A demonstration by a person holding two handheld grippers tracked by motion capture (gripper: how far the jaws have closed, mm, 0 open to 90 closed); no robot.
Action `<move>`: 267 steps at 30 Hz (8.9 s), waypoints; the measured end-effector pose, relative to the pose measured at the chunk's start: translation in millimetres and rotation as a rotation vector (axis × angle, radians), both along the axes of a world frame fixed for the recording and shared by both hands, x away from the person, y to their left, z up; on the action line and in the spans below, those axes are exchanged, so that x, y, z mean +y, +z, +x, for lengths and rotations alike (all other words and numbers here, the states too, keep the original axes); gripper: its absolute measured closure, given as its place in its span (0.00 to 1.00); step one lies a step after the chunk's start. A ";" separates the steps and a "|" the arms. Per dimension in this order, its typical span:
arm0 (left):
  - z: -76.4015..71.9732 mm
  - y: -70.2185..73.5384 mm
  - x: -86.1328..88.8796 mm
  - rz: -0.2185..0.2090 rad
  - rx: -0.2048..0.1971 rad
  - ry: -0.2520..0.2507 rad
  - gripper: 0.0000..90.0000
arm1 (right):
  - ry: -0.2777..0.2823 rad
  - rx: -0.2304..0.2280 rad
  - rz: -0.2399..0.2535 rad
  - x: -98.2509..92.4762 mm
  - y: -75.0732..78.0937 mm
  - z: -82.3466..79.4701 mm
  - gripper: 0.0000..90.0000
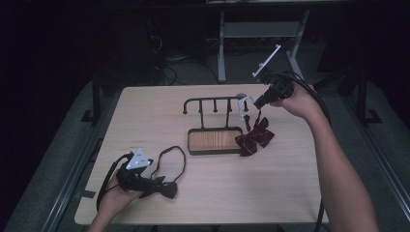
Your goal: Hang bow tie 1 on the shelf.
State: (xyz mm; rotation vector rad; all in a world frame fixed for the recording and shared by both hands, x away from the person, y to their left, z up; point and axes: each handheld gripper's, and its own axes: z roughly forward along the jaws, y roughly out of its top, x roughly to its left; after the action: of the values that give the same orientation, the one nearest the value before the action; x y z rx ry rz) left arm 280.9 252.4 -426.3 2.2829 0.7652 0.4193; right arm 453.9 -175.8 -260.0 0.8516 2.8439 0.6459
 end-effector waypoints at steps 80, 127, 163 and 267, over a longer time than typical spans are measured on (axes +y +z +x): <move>2.6 -5.0 -1.0 0.017 0.030 -0.004 0.28 | 0.029 0.078 0.141 -39.5 -68.1 -38.2 0.65; 4.3 -2.2 -7.9 0.044 0.029 -0.013 0.28 | -0.001 0.099 0.199 -72.6 -138.2 -99.4 0.53; 27.3 14.4 -17.5 0.118 0.083 -0.042 0.38 | -0.017 0.053 0.203 -71.7 -162.1 -136.0 0.45; 88.5 68.5 -34.9 0.240 0.282 -0.142 1.00 | -0.065 0.008 0.254 -84.4 -177.3 -145.6 0.37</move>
State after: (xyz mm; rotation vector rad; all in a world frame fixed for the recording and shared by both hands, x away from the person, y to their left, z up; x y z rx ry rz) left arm 369.3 217.5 -357.7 2.6398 0.7132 0.1294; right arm 308.3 -260.3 -437.3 0.9783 2.7661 1.0122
